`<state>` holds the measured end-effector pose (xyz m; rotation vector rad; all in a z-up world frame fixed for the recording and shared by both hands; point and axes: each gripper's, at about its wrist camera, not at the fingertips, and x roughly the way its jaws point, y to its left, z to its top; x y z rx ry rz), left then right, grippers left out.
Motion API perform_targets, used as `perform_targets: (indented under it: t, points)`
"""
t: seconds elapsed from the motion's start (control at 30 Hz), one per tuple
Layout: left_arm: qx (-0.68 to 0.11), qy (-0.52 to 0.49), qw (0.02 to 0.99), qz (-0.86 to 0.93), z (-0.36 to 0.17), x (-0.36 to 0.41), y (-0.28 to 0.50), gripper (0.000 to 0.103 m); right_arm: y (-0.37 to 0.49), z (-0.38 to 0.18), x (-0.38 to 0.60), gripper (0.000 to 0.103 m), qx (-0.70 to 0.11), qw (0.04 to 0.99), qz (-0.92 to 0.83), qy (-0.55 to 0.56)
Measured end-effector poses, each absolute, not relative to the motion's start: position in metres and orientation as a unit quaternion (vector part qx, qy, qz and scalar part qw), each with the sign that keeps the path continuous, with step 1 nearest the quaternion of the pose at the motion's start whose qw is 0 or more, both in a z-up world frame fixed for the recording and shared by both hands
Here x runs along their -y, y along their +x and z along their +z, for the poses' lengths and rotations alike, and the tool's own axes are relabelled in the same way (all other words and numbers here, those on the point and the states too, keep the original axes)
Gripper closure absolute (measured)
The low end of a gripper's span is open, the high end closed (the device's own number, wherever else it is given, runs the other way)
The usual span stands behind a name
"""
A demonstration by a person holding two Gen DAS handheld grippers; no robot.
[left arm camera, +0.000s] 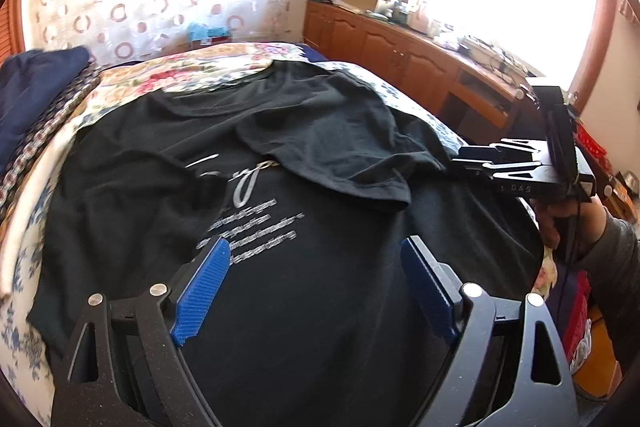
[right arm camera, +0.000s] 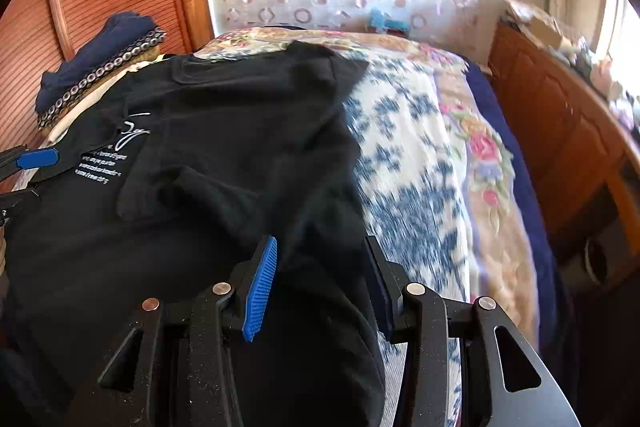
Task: Fold small clothes
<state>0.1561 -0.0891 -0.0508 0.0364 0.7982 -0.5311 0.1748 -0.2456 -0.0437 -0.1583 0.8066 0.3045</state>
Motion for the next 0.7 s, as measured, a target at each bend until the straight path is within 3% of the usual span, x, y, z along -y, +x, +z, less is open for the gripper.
perform_targets:
  t: [0.07, 0.23, 0.53, 0.7]
  points:
    - [-0.386, 0.025, 0.883, -0.264, -0.051, 0.098, 0.159, 0.020, 0.173, -0.046, 0.249, 0.058, -0.390, 0.907, 0.141, -0.071]
    - [-0.406, 0.028, 0.861, -0.306, -0.057, 0.126, 0.168, 0.044, 0.175, -0.050, 0.250, 0.053, -0.390, 0.908, 0.137, -0.061]
    - [-0.444, 0.039, 0.836, -0.320, -0.077, 0.169, 0.188, 0.057, 0.173, -0.052, 0.262, 0.051, -0.383, 0.913, 0.136, -0.047]
    - [-0.444, 0.034, 0.838, -0.314, -0.080, 0.172, 0.196, 0.079, 0.174, -0.054, 0.268, 0.051, -0.381, 0.914, 0.139, -0.030]
